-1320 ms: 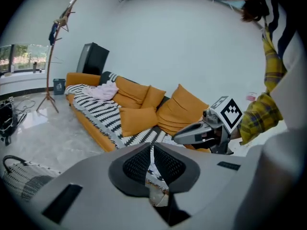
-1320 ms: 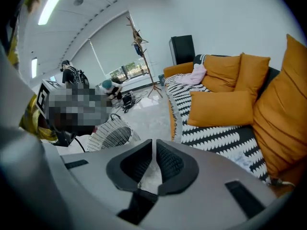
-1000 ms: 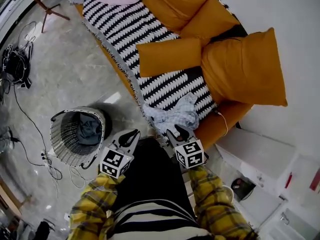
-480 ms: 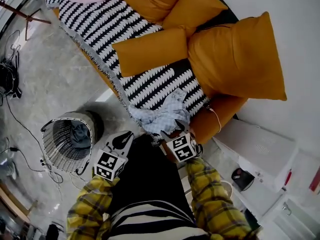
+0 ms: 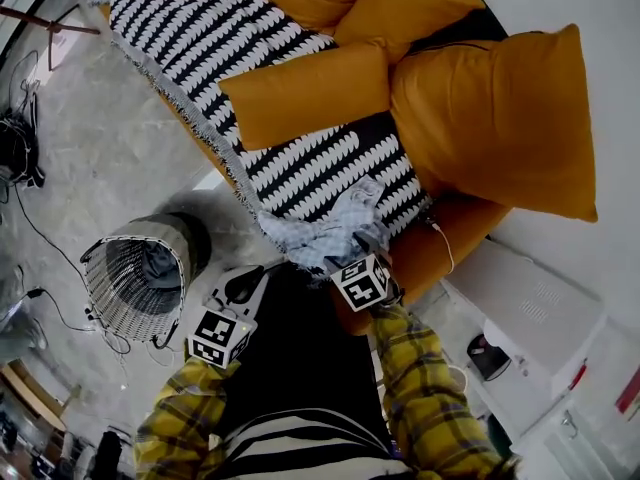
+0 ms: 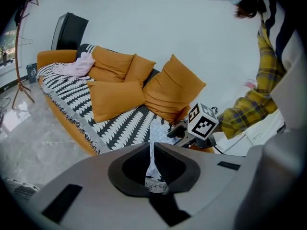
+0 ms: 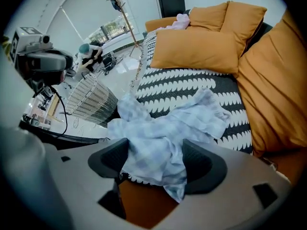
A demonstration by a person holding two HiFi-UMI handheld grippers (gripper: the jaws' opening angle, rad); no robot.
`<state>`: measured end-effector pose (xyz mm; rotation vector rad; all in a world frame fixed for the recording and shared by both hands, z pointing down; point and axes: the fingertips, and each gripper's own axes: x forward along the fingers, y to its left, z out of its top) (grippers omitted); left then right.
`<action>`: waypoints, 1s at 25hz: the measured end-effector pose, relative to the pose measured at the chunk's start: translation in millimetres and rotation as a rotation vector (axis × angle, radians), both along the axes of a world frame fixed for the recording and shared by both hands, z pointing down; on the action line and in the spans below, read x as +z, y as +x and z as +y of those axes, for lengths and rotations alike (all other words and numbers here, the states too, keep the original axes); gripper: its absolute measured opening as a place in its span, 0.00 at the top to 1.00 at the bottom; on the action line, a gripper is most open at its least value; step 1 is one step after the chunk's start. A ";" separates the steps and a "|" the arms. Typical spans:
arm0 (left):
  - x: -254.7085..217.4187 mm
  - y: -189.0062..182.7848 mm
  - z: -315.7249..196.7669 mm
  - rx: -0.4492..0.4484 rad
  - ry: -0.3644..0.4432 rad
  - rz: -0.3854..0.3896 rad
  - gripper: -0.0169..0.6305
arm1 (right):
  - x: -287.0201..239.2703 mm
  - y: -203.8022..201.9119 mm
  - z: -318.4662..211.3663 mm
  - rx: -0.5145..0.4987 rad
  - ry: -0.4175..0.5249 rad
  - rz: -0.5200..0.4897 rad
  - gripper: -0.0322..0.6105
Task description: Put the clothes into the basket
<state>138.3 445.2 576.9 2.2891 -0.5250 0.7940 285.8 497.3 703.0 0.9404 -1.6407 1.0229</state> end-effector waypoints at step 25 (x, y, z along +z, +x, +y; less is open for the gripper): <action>-14.4 -29.0 0.5 -0.075 0.032 0.012 0.92 | 7.0 2.4 -10.0 0.058 0.075 0.113 0.80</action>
